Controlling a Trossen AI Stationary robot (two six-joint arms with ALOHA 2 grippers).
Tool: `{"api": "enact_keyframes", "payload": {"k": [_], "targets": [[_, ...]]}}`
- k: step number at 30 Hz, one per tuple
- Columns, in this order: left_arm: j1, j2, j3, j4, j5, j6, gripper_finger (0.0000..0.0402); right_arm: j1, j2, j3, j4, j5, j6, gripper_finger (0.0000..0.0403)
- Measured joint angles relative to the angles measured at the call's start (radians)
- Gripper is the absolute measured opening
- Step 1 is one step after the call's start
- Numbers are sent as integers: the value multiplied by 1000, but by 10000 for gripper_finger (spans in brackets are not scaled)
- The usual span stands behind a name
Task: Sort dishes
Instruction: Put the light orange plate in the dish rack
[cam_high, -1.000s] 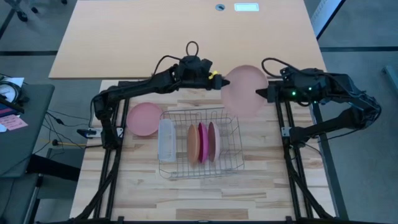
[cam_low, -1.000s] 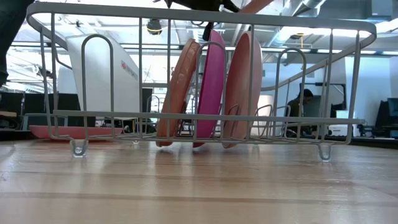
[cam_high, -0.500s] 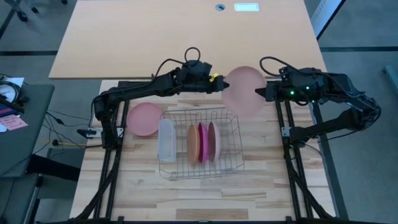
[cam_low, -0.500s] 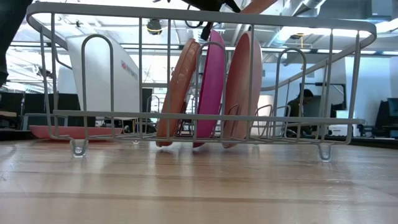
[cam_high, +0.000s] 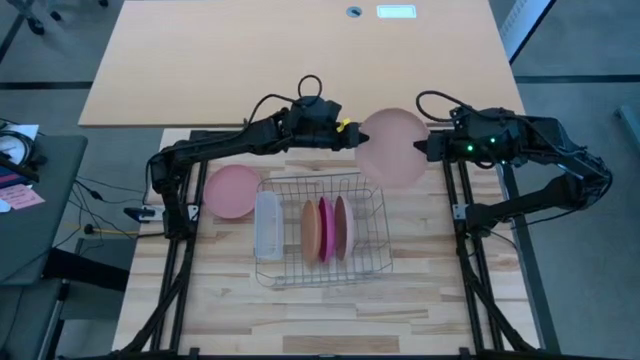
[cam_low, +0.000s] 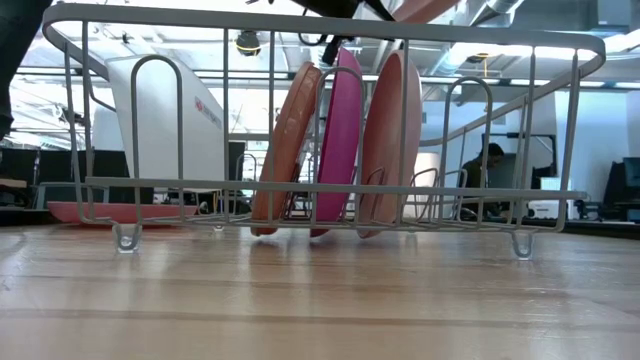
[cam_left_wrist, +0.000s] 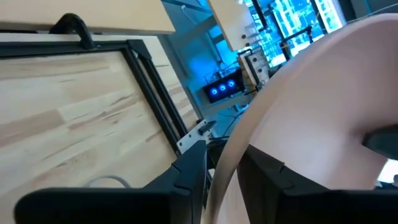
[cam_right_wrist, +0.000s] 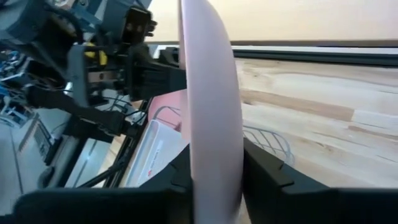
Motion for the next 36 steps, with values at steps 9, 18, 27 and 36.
{"api": "enact_keyframes", "payload": {"k": [9, 18, 27, 36], "targets": [[0, -3, 0, 6, 24, -14, 76, -1, 0, -2, -22, 6, 3, 76], [-10, -5, 30, 5, 6, 90, 11, -1, -3, 2, -26, -1, -7, 80], [-11, -15, 30, 9, 5, 115, 4, 1, -9, 2, -20, 0, -26, 82], [-3, -72, 30, -17, -28, 344, 1, 3, -26, 0, 31, -11, -52, 83]]}}
